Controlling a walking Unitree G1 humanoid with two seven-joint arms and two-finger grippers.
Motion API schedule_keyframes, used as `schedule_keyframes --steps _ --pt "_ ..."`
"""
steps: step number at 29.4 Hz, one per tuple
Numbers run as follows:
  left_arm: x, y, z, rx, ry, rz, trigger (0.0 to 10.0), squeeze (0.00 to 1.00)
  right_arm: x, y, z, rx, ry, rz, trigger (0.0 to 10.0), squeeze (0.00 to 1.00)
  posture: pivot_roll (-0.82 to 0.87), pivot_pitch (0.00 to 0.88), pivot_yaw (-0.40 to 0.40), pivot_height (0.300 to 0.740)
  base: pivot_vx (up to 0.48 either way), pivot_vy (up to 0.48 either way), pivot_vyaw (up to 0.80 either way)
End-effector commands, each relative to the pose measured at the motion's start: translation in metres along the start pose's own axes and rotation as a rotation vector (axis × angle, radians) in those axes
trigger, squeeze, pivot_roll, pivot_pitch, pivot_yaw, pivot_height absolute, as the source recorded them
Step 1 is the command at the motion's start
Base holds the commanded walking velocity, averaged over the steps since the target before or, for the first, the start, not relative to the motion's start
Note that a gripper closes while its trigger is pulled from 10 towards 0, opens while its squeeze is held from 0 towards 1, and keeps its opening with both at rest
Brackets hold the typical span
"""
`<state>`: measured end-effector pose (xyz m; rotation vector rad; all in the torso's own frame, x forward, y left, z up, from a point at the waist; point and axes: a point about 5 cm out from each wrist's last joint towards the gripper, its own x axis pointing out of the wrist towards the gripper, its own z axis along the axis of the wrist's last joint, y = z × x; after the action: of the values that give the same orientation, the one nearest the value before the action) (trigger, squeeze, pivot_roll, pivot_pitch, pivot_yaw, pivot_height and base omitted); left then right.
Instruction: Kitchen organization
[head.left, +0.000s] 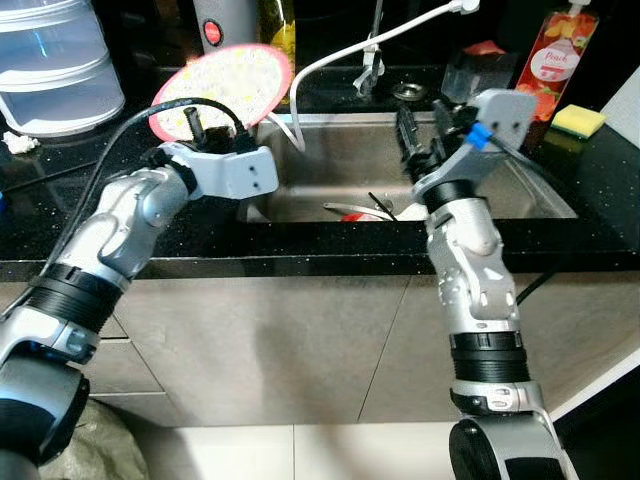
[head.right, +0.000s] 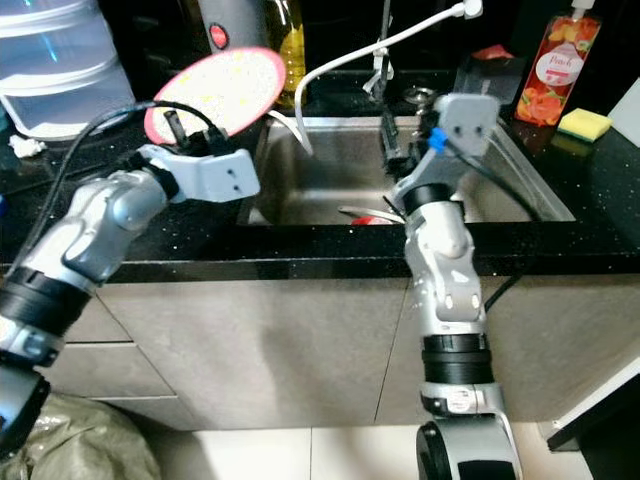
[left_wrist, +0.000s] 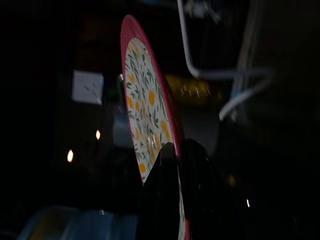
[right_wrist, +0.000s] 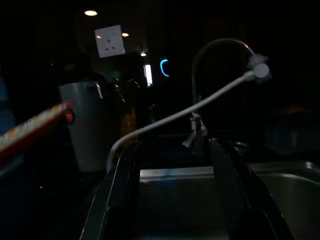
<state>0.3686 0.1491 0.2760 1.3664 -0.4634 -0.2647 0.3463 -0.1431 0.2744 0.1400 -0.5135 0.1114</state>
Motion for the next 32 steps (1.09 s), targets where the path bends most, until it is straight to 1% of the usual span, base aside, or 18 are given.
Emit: schedule_keyframes --steps 1,3,4,5,10,11,12,14,17,18,19,23,24,26,27,29,30,32 --pt "0.004 0.009 0.007 0.010 -0.042 0.065 10.0 0.00 0.003 -0.004 -0.001 0.019 0.001 -0.024 10.0 0.00 0.11 0.000 0.009 0.740 0.000 0.000 0.00" --pt "0.006 0.007 0.015 0.030 -0.090 0.054 10.0 0.00 0.006 -0.007 0.007 0.073 -0.019 -0.055 10.0 0.00 0.10 0.000 0.017 0.740 0.000 0.000 0.00" --pt "0.006 0.007 0.015 0.030 -0.090 0.054 10.0 0.00 0.006 -0.007 0.007 0.073 -0.019 -0.055 10.0 0.00 0.10 0.000 0.017 0.740 0.000 0.000 0.00" --pt "0.007 0.006 0.016 0.052 -0.111 0.041 10.0 0.00 0.005 -0.006 0.008 0.103 -0.015 -0.053 10.0 0.00 0.10 0.000 0.024 0.740 0.000 0.000 0.00" --pt "0.009 0.005 0.017 0.086 -0.134 0.036 10.0 0.00 0.003 -0.007 0.007 0.138 -0.006 -0.050 10.0 0.00 0.09 0.000 0.032 0.740 0.000 0.000 0.00" --pt "0.011 0.006 0.020 0.101 -0.156 0.038 10.0 0.00 0.003 -0.005 0.009 0.196 -0.008 -0.028 10.0 0.00 0.07 0.000 0.042 0.740 0.000 0.000 0.00" --pt "0.014 0.004 0.024 0.112 -0.181 0.033 10.0 0.00 0.002 -0.001 0.012 0.257 -0.013 0.028 10.0 0.00 0.06 0.000 0.051 0.740 0.000 0.000 0.00" --pt "0.017 0.000 0.031 0.124 -0.221 0.030 10.0 0.00 0.002 0.004 0.017 0.327 -0.022 0.104 10.0 0.00 0.06 0.000 0.050 0.740 0.000 0.000 0.00" --pt "0.018 -0.002 0.050 0.080 -0.314 0.056 10.0 0.00 -0.002 0.021 0.018 0.442 0.014 0.222 10.0 0.00 0.06 0.000 0.049 0.740 0.000 0.000 0.00" --pt "0.018 -0.004 0.054 0.079 -0.339 0.055 10.0 0.00 -0.004 0.026 0.019 0.503 0.025 0.261 10.0 0.00 0.05 0.000 0.056 0.740 0.000 0.000 0.00" --pt "0.018 -0.004 0.054 0.079 -0.339 0.055 10.0 0.00 -0.004 0.026 0.019 0.503 0.025 0.261 10.0 0.00 0.05 0.000 0.056 0.740 0.000 0.000 0.00" --pt "0.020 -0.008 0.070 0.089 -0.433 0.062 10.0 0.00 -0.009 0.030 0.024 0.675 0.053 0.359 10.0 0.00 0.05 0.000 0.055 0.740 0.000 0.000 0.00" --pt "0.020 -0.008 0.070 0.089 -0.433 0.062 10.0 0.00 -0.009 0.030 0.024 0.675 0.053 0.359 10.0 0.00 0.05 0.000 0.055 0.740 0.000 0.000 0.00" --pt "0.022 -0.006 0.072 0.071 -0.443 0.075 10.0 0.00 -0.007 0.030 0.022 0.764 0.091 0.348 10.0 0.00 0.04 0.000 0.053 0.740 0.000 0.000 0.00" --pt "0.022 -0.006 0.072 0.071 -0.443 0.075 10.0 0.00 -0.007 0.030 0.022 0.764 0.091 0.348 10.0 0.00 0.04 0.000 0.053 0.740 0.000 0.000 0.00" --pt "0.023 -0.006 0.074 0.084 -0.459 0.072 10.0 0.00 -0.003 0.026 0.023 0.829 0.093 0.312 10.0 0.00 0.04 0.000 0.058 0.740 0.000 0.000 0.00" --pt "0.023 -0.006 0.075 0.089 -0.465 0.073 10.0 0.00 -0.002 0.021 0.023 0.848 0.086 0.294 10.0 0.00 0.04 0.000 0.057 0.740 0.000 0.000 0.00" --pt "0.025 -0.005 0.074 0.089 -0.460 0.086 10.0 0.00 0.000 0.015 0.020 0.845 0.098 0.242 10.0 0.00 0.04 0.000 0.052 0.740 0.000 0.000 0.00"
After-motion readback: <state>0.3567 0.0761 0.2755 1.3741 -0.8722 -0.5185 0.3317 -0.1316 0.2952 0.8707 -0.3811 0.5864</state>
